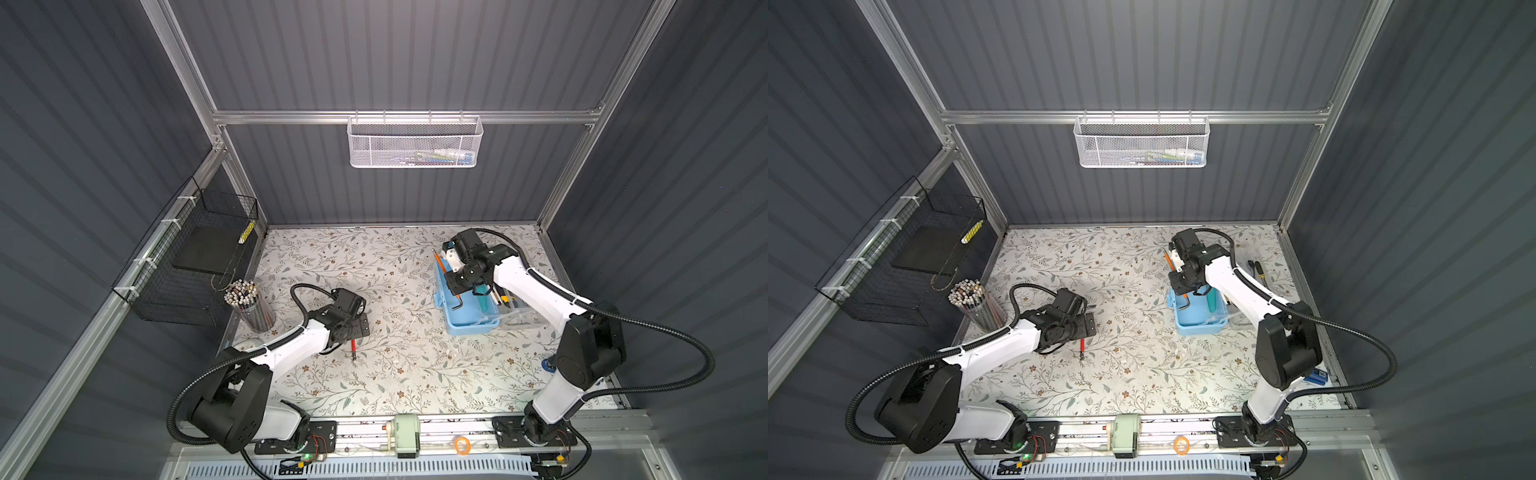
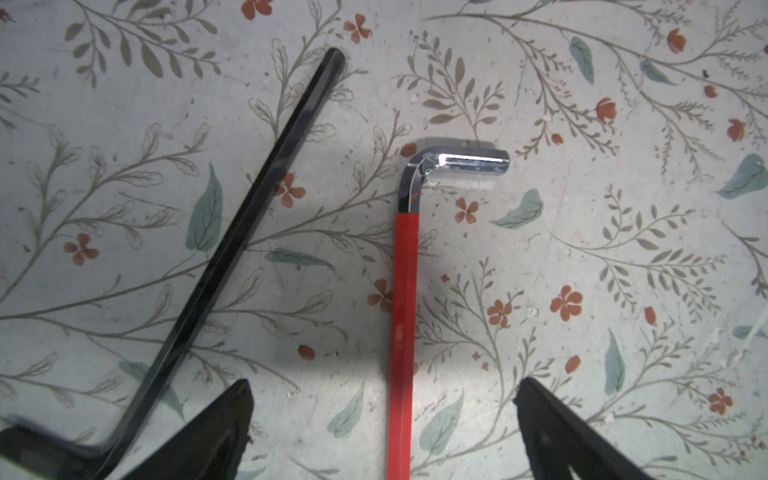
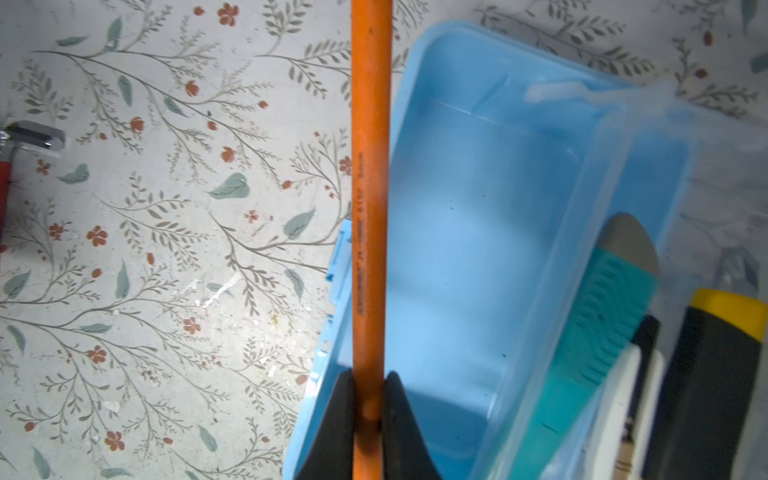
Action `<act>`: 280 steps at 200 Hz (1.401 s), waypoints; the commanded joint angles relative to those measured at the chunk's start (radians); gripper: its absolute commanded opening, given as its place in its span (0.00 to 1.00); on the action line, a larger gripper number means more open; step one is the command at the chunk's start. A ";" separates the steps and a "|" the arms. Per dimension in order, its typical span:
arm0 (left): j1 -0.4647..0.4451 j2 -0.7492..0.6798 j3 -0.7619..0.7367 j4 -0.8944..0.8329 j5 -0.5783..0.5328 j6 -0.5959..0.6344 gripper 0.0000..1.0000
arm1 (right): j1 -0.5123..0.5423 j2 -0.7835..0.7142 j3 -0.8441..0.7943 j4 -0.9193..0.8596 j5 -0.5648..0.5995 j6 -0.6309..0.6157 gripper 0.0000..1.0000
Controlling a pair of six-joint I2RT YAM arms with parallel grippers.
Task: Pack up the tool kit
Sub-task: 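Carry the orange hex key into the blue box with the right gripper, then grasp and lift the red-handled hex key with the left gripper while right withdraws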
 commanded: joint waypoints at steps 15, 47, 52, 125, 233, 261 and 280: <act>0.008 0.022 0.035 -0.006 0.030 0.022 1.00 | -0.025 0.020 -0.035 -0.011 0.026 0.025 0.02; 0.007 0.026 0.042 -0.011 0.042 0.024 1.00 | -0.031 0.080 -0.035 0.012 0.051 0.056 0.03; 0.007 0.025 0.042 -0.012 0.041 0.024 1.00 | -0.033 0.090 -0.032 0.014 0.054 0.059 0.03; 0.008 0.028 0.038 -0.013 0.042 0.026 1.00 | -0.043 0.196 -0.011 0.014 0.062 0.097 0.04; 0.007 0.153 0.074 -0.006 0.109 0.037 0.88 | -0.042 0.198 0.009 0.009 0.044 0.125 0.28; 0.007 0.180 0.081 -0.003 0.120 0.042 0.74 | -0.042 0.165 0.009 0.014 0.042 0.136 0.36; 0.007 0.191 0.083 -0.006 0.121 0.047 0.61 | -0.042 0.140 0.006 0.024 0.044 0.148 0.40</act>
